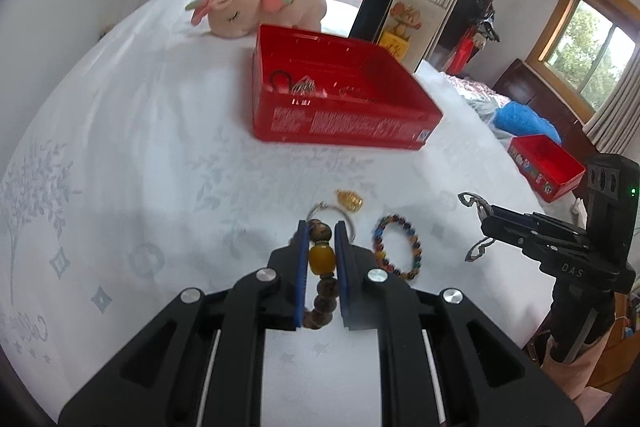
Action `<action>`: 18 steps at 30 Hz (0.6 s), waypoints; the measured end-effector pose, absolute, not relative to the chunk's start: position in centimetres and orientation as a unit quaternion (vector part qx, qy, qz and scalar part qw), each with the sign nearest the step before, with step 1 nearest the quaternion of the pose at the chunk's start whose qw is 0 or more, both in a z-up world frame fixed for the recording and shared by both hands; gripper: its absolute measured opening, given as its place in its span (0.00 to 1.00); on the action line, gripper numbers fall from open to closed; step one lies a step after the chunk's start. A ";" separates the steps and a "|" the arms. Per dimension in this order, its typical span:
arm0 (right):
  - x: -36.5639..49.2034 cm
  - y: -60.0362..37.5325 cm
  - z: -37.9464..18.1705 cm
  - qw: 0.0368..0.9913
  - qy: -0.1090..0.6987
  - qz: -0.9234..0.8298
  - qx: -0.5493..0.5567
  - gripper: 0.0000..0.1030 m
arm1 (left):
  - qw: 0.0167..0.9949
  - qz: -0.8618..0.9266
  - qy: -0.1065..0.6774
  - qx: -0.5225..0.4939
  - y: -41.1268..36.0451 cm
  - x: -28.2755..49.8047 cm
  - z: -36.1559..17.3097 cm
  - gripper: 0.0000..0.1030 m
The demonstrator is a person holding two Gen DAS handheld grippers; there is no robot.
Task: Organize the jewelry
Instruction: 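Lift the bracelet and wristwatch and carry both over the red tin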
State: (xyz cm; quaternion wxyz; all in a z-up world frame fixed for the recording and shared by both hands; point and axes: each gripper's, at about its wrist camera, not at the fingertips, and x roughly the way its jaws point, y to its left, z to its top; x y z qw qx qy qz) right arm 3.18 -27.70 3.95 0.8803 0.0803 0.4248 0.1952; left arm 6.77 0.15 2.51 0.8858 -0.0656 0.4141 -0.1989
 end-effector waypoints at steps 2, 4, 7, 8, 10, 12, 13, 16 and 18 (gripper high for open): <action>3.5 -27.7 4.7 0.883 0.420 0.195 0.074 0.31 | 0.888 -0.202 0.408 -0.063 0.0 7.0 3.2 0.11; 3.7 -27.6 5.3 0.886 0.416 0.194 0.069 0.31 | 0.889 -0.209 0.403 -0.063 -0.1 7.3 3.9 0.11; 4.4 -27.5 6.1 0.888 0.412 0.194 0.062 0.31 | 0.893 -0.214 0.392 -0.060 -0.5 7.9 5.1 0.11; 4.7 -27.4 6.4 0.889 0.410 0.194 0.061 0.31 | 0.895 -0.215 0.387 -0.056 -0.7 8.1 5.6 0.11; 5.3 -27.4 7.0 0.891 0.406 0.194 0.059 0.31 | 0.898 -0.219 0.378 -0.053 -1.0 8.6 6.5 0.11; 6.1 -27.4 7.7 0.894 0.400 0.192 0.056 0.31 | 0.901 -0.220 0.370 -0.050 -1.3 9.4 7.7 0.11; 6.6 -27.4 8.2 0.896 0.396 0.193 0.055 0.31 | 0.903 -0.220 0.366 -0.049 -1.4 9.7 8.1 0.11; 8.3 -27.4 9.6 0.899 0.388 0.195 0.055 0.31 | 0.908 -0.225 0.351 -0.047 -2.0 11.2 9.9 0.11; 9.8 -27.5 10.3 0.901 0.386 0.190 0.054 0.31 | 0.910 -0.225 0.345 -0.045 -2.5 12.4 10.9 0.11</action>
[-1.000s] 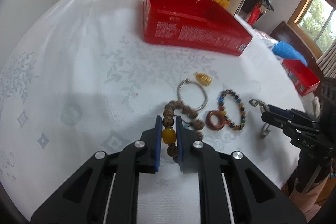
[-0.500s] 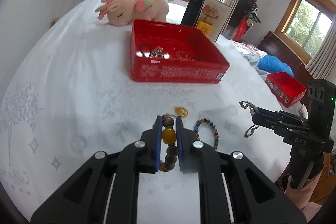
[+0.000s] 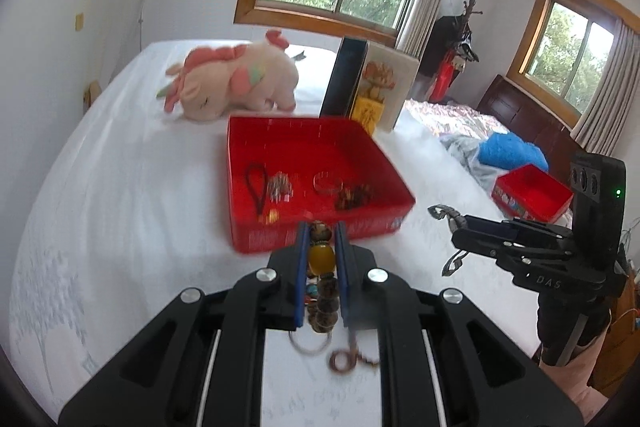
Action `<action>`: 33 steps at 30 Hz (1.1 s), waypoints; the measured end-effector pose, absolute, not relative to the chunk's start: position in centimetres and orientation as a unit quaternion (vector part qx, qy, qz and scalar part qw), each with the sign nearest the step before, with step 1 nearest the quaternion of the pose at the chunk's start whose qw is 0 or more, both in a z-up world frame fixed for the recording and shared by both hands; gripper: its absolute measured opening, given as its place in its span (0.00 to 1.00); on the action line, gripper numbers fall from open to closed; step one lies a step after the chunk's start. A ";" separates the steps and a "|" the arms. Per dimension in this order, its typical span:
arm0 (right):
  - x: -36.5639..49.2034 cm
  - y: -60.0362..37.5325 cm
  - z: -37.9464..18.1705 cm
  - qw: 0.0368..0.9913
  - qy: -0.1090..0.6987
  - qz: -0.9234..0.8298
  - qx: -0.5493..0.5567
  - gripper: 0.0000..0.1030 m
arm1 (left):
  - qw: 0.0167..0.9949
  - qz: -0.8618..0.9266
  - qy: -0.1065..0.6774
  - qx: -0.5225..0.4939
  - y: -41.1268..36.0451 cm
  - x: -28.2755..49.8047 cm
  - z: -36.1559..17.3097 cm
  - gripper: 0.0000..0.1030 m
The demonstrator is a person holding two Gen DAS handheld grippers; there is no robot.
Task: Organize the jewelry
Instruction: 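Lift the bracelet and wristwatch and carry both over the red tin, then open both grippers to drop the bracelet and wristwatch into the tin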
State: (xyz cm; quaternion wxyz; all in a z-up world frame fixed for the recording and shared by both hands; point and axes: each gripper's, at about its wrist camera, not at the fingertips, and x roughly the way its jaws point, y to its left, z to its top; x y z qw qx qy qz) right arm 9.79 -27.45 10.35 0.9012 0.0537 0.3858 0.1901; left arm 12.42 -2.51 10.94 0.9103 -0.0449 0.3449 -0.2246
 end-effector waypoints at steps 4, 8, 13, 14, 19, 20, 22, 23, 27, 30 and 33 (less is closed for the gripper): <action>13.1 -27.4 11.1 0.902 0.388 0.181 0.057 0.31 | 0.912 -0.226 0.340 -0.043 -3.7 15.1 12.4 0.11; 16.6 -27.0 11.1 0.901 0.395 0.171 0.055 0.31 | 0.910 -0.227 0.343 -0.050 -4.8 18.3 12.7 0.11; 21.1 -26.3 10.0 0.895 0.409 0.167 0.063 0.31 | 0.904 -0.232 0.354 -0.063 -6.1 22.0 11.7 0.11; 22.0 -26.2 9.6 0.893 0.413 0.166 0.064 0.31 | 0.903 -0.231 0.357 -0.065 -6.4 22.8 11.3 0.11; 25.4 -25.7 7.5 0.886 0.431 0.157 0.066 0.31 | 0.892 -0.234 0.381 -0.070 -7.5 26.2 8.8 0.11; 26.1 -25.6 7.0 0.885 0.435 0.152 0.064 0.31 | 0.890 -0.233 0.385 -0.070 -7.6 26.8 8.2 0.11; 27.1 -25.5 6.0 0.882 0.443 0.146 0.060 0.31 | 0.887 -0.227 0.398 -0.063 -8.0 28.0 7.1 0.11; 27.5 -25.6 5.3 0.880 0.449 0.144 0.060 0.31 | 0.884 -0.222 0.406 -0.062 -8.0 28.6 6.4 0.11; 28.4 -25.9 3.4 0.872 0.469 0.131 0.060 0.31 | 0.877 -0.199 0.433 -0.059 -7.9 30.6 4.0 0.11; 28.9 -25.9 2.2 0.870 0.477 0.114 0.049 0.30 | 0.872 -0.188 0.448 -0.057 -7.8 31.6 2.6 0.11; 29.1 -25.9 1.3 0.867 0.485 0.108 0.045 0.30 | 0.868 -0.181 0.459 -0.054 -7.8 32.4 1.5 0.11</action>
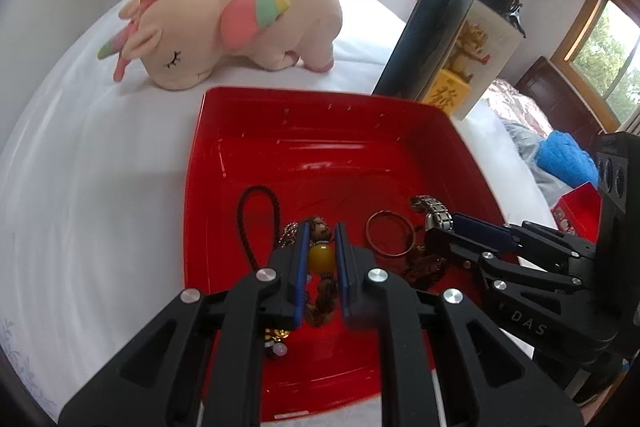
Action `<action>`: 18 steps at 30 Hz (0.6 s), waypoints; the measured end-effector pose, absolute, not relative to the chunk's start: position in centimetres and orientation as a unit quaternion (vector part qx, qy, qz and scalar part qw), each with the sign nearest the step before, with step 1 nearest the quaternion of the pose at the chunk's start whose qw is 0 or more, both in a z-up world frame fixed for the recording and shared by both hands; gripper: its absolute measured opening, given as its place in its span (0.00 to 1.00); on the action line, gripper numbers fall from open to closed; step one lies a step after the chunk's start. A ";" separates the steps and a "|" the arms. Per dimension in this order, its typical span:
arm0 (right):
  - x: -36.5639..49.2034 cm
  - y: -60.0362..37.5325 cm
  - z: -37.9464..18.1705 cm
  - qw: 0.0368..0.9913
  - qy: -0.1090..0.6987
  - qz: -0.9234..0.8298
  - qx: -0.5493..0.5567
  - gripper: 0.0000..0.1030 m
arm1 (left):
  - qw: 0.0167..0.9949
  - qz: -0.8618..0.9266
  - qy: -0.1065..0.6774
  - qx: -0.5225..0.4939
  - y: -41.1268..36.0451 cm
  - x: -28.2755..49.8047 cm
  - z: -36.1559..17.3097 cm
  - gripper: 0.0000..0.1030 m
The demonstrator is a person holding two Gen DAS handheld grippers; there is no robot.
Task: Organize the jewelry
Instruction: 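Open both grippers to drop the bracelet and wristwatch into the tin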
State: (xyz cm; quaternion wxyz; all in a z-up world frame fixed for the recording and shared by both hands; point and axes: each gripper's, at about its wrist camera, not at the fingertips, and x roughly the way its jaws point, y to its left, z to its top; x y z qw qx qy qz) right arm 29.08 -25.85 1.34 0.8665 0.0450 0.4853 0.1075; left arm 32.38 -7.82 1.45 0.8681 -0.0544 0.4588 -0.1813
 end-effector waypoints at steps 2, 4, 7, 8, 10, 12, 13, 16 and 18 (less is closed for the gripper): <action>29.3 -25.8 1.0 0.865 0.488 0.106 0.044 0.30 | 0.867 -0.179 0.462 -0.053 -7.8 32.5 1.1 0.11; 29.6 -25.7 0.8 0.865 0.489 0.107 0.044 0.30 | 0.865 -0.180 0.465 -0.054 -7.8 32.6 0.9 0.11; 29.7 -25.5 0.4 0.862 0.493 0.111 0.045 0.30 | 0.864 -0.182 0.467 -0.052 -7.9 32.5 0.7 0.11; 29.8 -25.5 0.2 0.861 0.494 0.112 0.046 0.30 | 0.863 -0.184 0.468 -0.051 -8.0 32.3 0.8 0.11; 29.9 -25.4 0.2 0.860 0.495 0.114 0.049 0.31 | 0.862 -0.186 0.468 -0.050 -8.2 32.3 0.7 0.12; 29.9 -25.4 0.5 0.863 0.490 0.114 0.049 0.31 | 0.863 -0.186 0.467 -0.048 -8.4 32.2 0.8 0.13; 29.8 -25.4 0.7 0.865 0.487 0.114 0.048 0.31 | 0.863 -0.187 0.467 -0.047 -8.4 32.1 0.8 0.13; 29.5 -25.6 1.1 0.867 0.483 0.115 0.052 0.31 | 0.862 -0.188 0.468 -0.048 -8.5 32.0 0.8 0.21; 29.4 -25.8 1.3 0.867 0.483 0.113 0.053 0.31 | 0.865 -0.182 0.466 -0.043 -8.5 31.8 0.9 0.30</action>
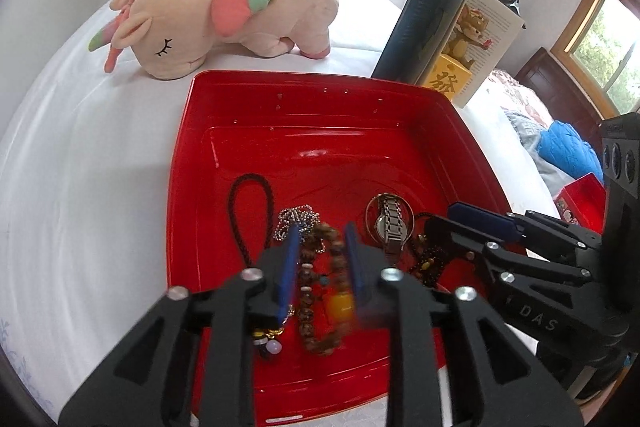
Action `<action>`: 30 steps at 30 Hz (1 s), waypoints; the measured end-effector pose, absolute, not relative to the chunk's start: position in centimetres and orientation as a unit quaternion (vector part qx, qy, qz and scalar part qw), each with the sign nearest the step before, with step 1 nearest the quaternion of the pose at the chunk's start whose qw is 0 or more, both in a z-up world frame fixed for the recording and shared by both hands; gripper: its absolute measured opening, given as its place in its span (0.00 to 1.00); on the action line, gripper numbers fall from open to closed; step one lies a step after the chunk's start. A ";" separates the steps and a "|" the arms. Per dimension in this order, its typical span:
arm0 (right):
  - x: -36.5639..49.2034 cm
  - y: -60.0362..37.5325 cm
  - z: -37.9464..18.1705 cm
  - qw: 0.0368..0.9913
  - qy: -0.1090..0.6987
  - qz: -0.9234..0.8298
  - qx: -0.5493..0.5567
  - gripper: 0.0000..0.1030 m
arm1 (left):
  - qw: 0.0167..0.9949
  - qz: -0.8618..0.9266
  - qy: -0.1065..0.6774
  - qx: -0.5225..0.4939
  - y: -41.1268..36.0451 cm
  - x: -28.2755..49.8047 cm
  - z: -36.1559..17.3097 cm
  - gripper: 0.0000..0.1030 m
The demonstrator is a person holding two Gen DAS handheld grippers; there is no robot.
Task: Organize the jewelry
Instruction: 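Open both grippers to drop the bracelet and wristwatch into the tin, then move both open grippers back toward the remaining jewelry on the table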
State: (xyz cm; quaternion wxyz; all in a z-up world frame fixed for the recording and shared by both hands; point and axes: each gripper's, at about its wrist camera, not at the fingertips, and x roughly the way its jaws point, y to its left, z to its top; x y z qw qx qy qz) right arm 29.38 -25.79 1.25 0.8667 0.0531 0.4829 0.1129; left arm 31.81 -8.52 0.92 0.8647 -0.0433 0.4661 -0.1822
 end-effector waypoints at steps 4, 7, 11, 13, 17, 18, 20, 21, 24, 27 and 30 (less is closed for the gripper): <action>29.3 -25.9 1.2 0.865 0.487 0.108 0.053 0.31 | 0.872 -0.173 0.457 -0.035 -8.6 31.3 1.3 0.54; 29.1 -26.2 1.0 0.864 0.490 0.101 0.051 0.33 | 0.876 -0.168 0.451 -0.036 -8.5 31.1 1.6 0.68; 29.0 -26.5 1.0 0.866 0.491 0.088 0.050 0.42 | 0.881 -0.152 0.448 -0.029 -8.3 31.1 1.7 0.75; 28.9 -26.8 1.0 0.867 0.489 0.079 0.048 0.44 | 0.883 -0.140 0.446 -0.028 -8.0 31.2 1.7 0.78; 28.5 -27.4 1.3 0.871 0.485 0.063 0.046 0.52 | 0.891 -0.118 0.437 -0.022 -7.5 31.1 1.9 0.83; 28.4 -27.5 1.4 0.872 0.484 0.059 0.045 0.52 | 0.894 -0.112 0.433 -0.019 -7.4 31.0 2.1 0.83; 28.1 -27.8 1.7 0.874 0.481 0.058 0.046 0.53 | 0.897 -0.106 0.428 -0.014 -7.2 30.8 2.4 0.85; 28.1 -27.9 1.8 0.874 0.481 0.058 0.048 0.53 | 0.899 -0.104 0.426 -0.012 -7.1 30.7 2.6 0.85; 27.8 -28.0 2.1 0.875 0.478 0.058 0.047 0.54 | 0.902 -0.097 0.421 -0.006 -6.9 30.3 3.0 0.87; 27.5 -27.9 2.3 0.876 0.476 0.057 0.047 0.62 | 0.902 -0.094 0.420 0.000 -6.9 30.1 3.1 0.88; 27.2 -28.0 2.6 0.878 0.474 0.054 0.043 0.67 | 0.901 -0.091 0.423 0.002 -6.7 29.9 3.1 0.89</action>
